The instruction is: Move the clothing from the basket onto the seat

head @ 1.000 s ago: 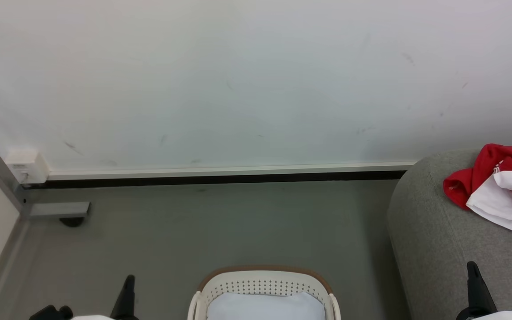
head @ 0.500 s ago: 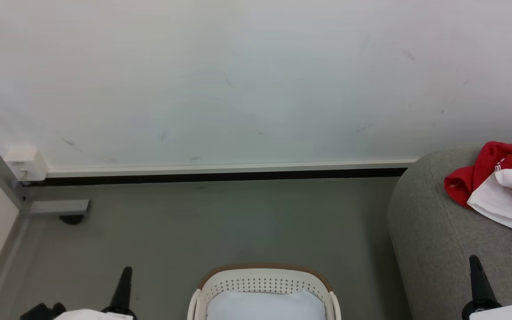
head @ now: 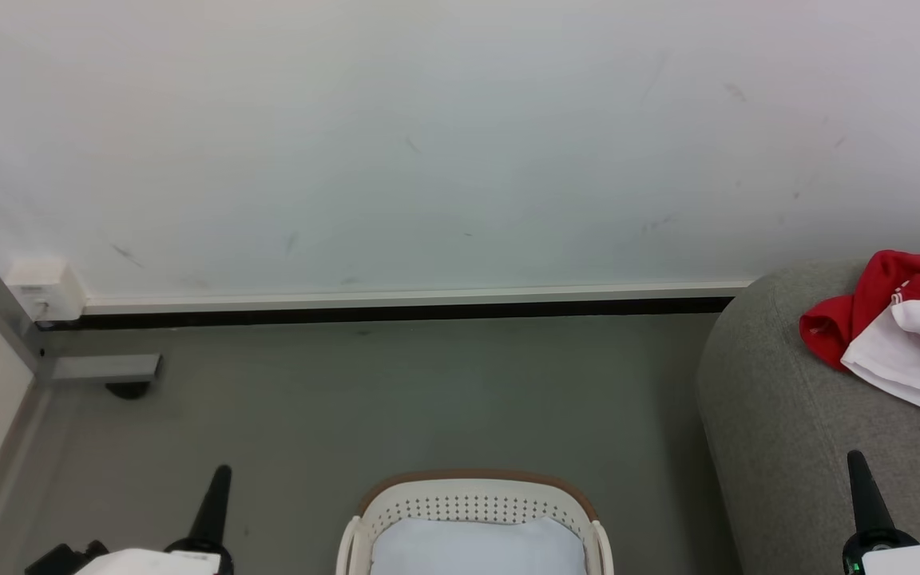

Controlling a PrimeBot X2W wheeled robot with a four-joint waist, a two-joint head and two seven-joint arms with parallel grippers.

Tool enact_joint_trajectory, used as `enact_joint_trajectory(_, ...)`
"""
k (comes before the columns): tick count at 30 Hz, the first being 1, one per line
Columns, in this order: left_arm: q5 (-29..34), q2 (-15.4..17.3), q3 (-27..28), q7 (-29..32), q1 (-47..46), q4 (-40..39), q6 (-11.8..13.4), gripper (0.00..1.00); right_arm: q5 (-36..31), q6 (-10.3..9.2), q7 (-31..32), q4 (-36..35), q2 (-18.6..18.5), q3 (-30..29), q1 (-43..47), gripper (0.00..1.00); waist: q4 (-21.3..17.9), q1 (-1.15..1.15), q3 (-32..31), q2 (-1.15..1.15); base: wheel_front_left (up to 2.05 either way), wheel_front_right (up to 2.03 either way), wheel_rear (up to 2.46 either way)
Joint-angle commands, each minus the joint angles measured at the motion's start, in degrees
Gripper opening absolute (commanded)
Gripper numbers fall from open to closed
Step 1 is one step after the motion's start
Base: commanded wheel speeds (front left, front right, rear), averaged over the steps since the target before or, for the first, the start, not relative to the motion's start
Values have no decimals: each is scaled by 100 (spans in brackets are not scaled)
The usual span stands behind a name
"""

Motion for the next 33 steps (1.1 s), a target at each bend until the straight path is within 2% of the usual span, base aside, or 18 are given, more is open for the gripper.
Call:
enact_joint_trajectory(1,-183,6,58,48,-113,-48,-46,0,146,-7,36,-71,-62,-24,-124,0,0,0,5,0,0,0,0)
enact_joint_trajectory(33,-1414,-129,449,436,-243,-87,-313,0,1657,-10,430,-249,-75,-115,-168,0,4,0,119,0,0,0,0)
